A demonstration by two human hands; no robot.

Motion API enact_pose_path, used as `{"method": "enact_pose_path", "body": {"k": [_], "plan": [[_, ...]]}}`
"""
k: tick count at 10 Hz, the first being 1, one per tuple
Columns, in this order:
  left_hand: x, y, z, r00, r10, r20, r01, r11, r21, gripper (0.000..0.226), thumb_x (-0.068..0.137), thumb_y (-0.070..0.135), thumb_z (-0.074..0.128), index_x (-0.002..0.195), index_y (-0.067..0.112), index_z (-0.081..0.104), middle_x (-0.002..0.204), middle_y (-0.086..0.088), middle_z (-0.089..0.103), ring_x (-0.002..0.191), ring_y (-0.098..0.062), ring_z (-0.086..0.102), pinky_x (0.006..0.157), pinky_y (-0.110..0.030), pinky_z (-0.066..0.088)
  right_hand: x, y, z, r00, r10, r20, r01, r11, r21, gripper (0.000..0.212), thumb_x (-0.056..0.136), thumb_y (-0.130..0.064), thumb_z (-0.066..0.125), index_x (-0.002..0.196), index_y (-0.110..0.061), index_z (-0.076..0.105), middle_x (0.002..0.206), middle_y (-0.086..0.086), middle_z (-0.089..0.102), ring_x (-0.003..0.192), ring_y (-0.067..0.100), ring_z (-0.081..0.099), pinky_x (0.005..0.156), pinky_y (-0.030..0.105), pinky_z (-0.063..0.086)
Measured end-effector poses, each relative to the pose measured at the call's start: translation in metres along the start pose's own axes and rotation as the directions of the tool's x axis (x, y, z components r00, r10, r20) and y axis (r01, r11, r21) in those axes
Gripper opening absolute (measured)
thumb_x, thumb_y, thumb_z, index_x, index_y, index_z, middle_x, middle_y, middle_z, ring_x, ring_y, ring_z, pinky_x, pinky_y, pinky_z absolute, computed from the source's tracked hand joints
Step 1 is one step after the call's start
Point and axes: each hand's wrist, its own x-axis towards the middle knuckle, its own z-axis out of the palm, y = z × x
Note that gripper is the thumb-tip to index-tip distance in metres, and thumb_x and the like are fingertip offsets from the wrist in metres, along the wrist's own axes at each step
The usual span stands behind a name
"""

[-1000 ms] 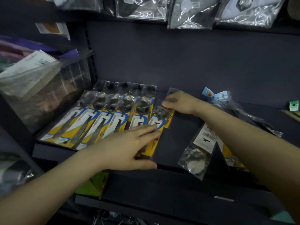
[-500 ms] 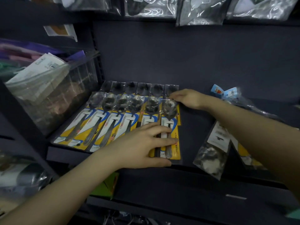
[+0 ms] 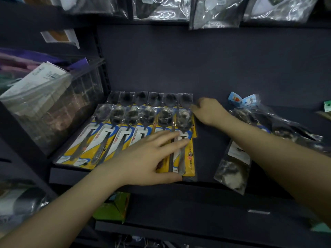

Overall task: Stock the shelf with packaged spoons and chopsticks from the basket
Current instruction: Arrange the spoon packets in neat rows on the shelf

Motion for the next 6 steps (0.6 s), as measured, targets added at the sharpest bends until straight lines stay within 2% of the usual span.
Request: {"method": "enact_pose_path", "body": {"k": [1,2,3,4,5,6], "plan": [[-0.003,-0.005,-0.001,0.992,-0.09,0.084,0.084,0.994,0.077,0.08,0.065,0.078,0.018,0.139,0.051,0.003,0.155,0.014,-0.006,0.144,-0.011,-0.005,0.117,-0.032,0.013,-0.019,-0.004,-0.002,0.97,0.136,0.2,-0.178,0.962,0.208,0.017,0.092,-0.011,0.046,0.077,-0.008,0.054,0.074,0.008,0.058,0.057,0.017,0.059,0.043,0.02,0.049],[0.001,-0.009,-0.001,0.994,-0.055,0.099,0.047,0.996,0.081,0.082,0.063,0.08,0.019,0.139,0.05,0.009,0.156,0.013,-0.003,0.144,-0.013,-0.005,0.117,-0.032,0.011,-0.03,-0.012,0.001,0.97,0.131,0.207,-0.19,0.934,0.301,0.009,0.09,-0.004,0.047,0.09,-0.005,0.056,0.077,0.008,0.058,0.058,0.014,0.056,0.048,0.019,0.052],[0.001,-0.012,-0.001,0.997,-0.007,0.082,0.005,1.0,0.029,0.08,0.066,0.078,0.026,0.139,0.046,0.02,0.156,0.01,0.009,0.144,-0.013,0.005,0.116,-0.031,0.018,-0.036,-0.021,0.006,0.974,0.127,0.19,-0.186,0.925,0.331,0.017,0.09,-0.004,0.047,0.098,0.001,0.061,0.09,0.016,0.061,0.064,0.017,0.058,0.054,0.021,0.053],[0.004,-0.015,-0.006,0.998,0.016,0.057,-0.016,1.0,0.002,0.077,0.066,0.074,0.026,0.137,0.045,0.028,0.153,0.01,0.019,0.141,-0.01,0.015,0.114,-0.03,0.024,-0.05,-0.021,-0.005,0.983,0.102,0.153,-0.156,0.904,0.399,0.017,0.091,-0.006,0.047,0.096,-0.001,0.062,0.089,0.016,0.063,0.068,0.02,0.061,0.063,0.028,0.056],[0.009,-0.01,-0.01,0.998,0.056,-0.034,-0.057,0.998,-0.029,0.077,0.068,0.074,0.026,0.137,0.04,0.031,0.151,0.012,0.022,0.139,-0.007,0.019,0.114,-0.032,0.024,-0.055,0.01,-0.034,0.995,0.039,-0.092,-0.028,0.992,0.12,0.026,0.088,-0.014,0.056,0.114,-0.009,0.06,0.11,0.01,0.065,0.1,0.026,0.061,0.09,0.034,0.047],[0.021,0.001,-0.013,0.993,0.054,-0.101,-0.066,0.991,-0.115,0.072,0.072,0.069,0.027,0.135,0.036,0.036,0.145,0.014,0.033,0.133,-0.004,0.03,0.111,-0.028,0.028,-0.077,0.042,-0.063,0.996,0.041,0.08,-0.034,0.996,-0.078,0.018,0.078,-0.04,0.067,0.089,-0.027,0.062,0.089,-0.005,0.061,0.097,0.022,0.056,0.086,0.03,0.041]]}}
